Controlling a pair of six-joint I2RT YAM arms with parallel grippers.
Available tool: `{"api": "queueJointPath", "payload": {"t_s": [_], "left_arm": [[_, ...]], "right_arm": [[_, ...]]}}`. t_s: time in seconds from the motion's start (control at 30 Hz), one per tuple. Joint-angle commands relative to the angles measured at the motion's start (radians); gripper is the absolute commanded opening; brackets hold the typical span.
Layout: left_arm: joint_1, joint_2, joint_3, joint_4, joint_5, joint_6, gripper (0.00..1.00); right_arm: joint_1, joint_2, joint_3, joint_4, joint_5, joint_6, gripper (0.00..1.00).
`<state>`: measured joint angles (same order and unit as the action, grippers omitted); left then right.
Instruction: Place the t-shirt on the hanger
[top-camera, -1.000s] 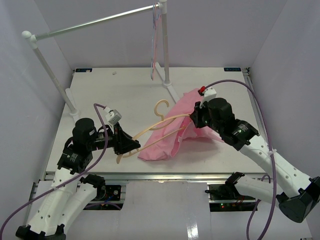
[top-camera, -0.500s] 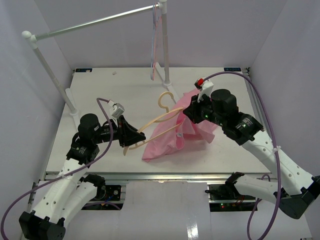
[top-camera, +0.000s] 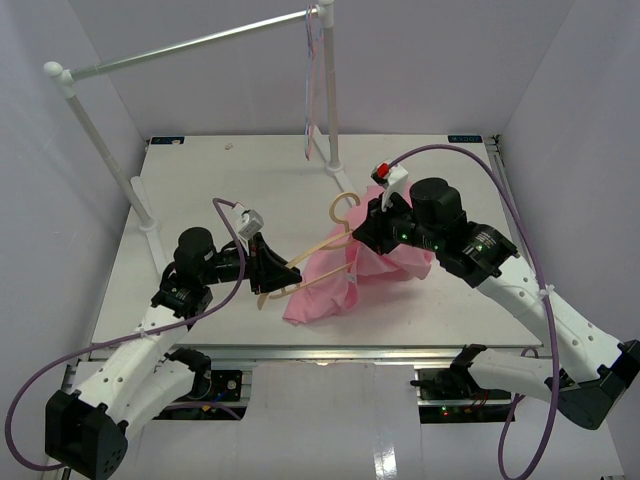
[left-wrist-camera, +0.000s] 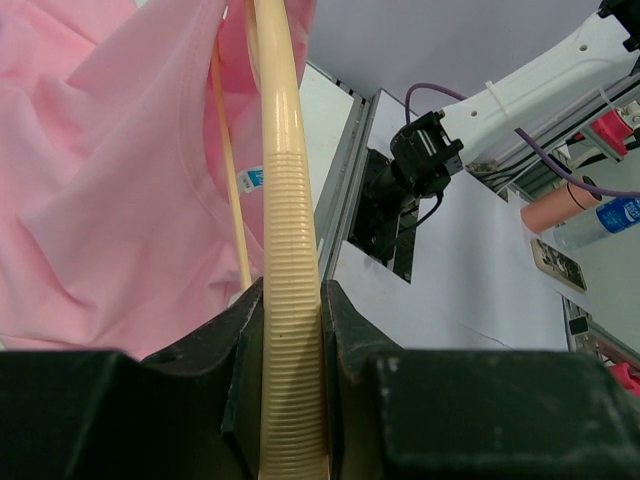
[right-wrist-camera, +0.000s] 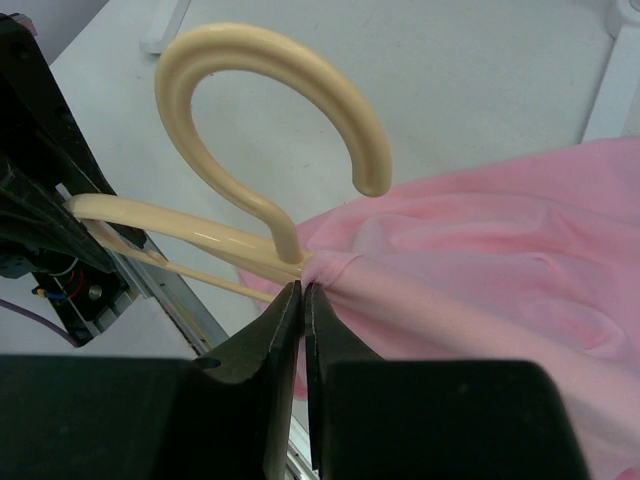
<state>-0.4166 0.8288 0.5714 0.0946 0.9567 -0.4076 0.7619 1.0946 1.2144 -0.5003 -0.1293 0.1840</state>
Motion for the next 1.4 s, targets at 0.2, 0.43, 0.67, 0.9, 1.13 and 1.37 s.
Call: {"api": "queueJointPath", "payload": {"t_s": [0.2, 0.43, 0.67, 0.9, 1.13, 1.37], "left_arm": [[-0.011, -0.010, -0.027, 0.162, 0.080, -0.041, 0.00], [-0.011, -0.040, -0.038, 0.181, 0.084, -0.073, 0.00], [-0.011, -0.074, -0.108, 0.321, 0.079, -0.157, 0.00], [-0.014, -0.080, -0.218, 0.601, 0.059, -0.312, 0.00], [-0.014, -0.065, -0.275, 0.741, 0.032, -0.373, 0.00], [-0.016, -0.081, -0.317, 0.813, 0.022, -0.405, 0.00]], "right_arm": [[0.045, -0.001, 0.033, 0.069, -0.033, -0.014, 0.23], [0.060, -0.024, 0.032, 0.034, 0.038, -0.053, 0.54], [0.060, -0.059, 0.098, -0.034, 0.071, -0.141, 0.66], [0.062, -0.053, 0.123, -0.066, 0.083, -0.163, 0.66], [0.061, -0.110, 0.177, -0.118, 0.126, -0.336, 0.65], [0.060, -0.182, 0.130, -0.191, 0.012, -0.683, 0.67]]}}
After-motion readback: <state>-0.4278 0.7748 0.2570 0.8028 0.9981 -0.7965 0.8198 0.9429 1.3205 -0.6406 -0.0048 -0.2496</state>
